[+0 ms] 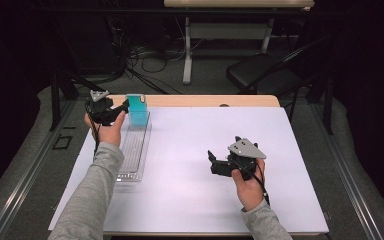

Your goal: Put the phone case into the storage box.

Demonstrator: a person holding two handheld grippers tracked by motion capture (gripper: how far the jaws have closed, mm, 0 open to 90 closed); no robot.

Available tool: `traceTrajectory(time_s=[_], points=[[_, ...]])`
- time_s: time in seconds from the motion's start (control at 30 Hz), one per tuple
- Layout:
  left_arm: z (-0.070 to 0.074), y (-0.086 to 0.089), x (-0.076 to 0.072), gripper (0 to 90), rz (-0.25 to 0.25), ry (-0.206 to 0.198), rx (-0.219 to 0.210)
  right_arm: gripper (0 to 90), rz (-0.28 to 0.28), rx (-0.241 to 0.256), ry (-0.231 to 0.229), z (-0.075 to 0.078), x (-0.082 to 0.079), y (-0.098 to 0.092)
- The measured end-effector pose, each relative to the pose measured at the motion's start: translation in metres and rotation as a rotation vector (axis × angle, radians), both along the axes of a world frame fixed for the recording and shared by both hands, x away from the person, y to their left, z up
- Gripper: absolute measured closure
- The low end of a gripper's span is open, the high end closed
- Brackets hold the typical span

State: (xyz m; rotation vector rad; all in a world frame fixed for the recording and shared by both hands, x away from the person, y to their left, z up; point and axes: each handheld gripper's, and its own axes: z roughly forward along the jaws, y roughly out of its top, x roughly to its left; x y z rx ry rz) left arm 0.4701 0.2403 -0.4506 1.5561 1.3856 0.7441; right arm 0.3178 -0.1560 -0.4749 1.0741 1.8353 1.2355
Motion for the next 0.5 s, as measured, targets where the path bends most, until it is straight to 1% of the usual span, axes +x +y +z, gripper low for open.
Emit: traceTrajectory(time_s=[0.07,0.17,0.27,0.3,0.33,0.43,0.5], points=[[0.002,-0.002,-0.002,33.8,-0.027,0.007,-0.009,1.5,0.002,-0.004,0.0,0.0,0.0,-0.001],[0.006,-0.004,-0.007,30.3,-0.071,0.005,-0.027,1.1,0.003,-0.002,0.005,0.001,0.001,-0.002],[0.012,-0.005,-0.013,23.9,-0.145,0.002,-0.026,0.6,0.005,-0.009,0.005,0.001,0.0,-0.002],[0.014,-0.005,-0.016,22.7,-0.162,-0.001,-0.026,0.5,0.007,-0.008,0.005,0.001,0.0,-0.003],[0.016,-0.006,-0.018,21.5,-0.171,-0.001,-0.023,0.2,0.007,-0.009,0.005,0.001,0.0,-0.003],[0.022,-0.006,-0.024,19.4,-0.199,-0.003,-0.053,0.0,0.013,-0.004,0.006,0.002,-0.001,-0.005],[0.025,-0.006,-0.028,17.1,-0.222,-0.003,-0.052,0.0,0.019,0.003,0.014,0.004,-0.002,-0.006]])
